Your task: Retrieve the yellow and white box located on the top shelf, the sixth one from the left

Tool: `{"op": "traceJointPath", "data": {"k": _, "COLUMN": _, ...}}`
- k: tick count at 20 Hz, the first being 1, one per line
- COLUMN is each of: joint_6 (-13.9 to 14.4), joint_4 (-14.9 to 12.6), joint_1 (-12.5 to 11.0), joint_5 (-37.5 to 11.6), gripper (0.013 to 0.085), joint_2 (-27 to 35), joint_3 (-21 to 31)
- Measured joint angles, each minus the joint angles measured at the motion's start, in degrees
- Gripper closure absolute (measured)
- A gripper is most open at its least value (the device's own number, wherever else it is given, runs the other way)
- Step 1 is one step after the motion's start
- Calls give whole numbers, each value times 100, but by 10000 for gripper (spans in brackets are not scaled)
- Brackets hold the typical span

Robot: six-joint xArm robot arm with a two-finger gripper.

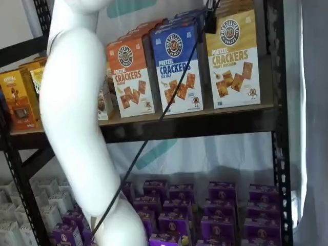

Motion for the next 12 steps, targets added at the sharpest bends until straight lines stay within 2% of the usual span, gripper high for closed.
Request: {"op": "traceJointPath", "data": {"k": 12, "joint_6": 47, "joint_4": -613, "joint_1": 300, "joint_5": -8, "gripper": 130, "joint_2": 337, "joint_3": -368}}
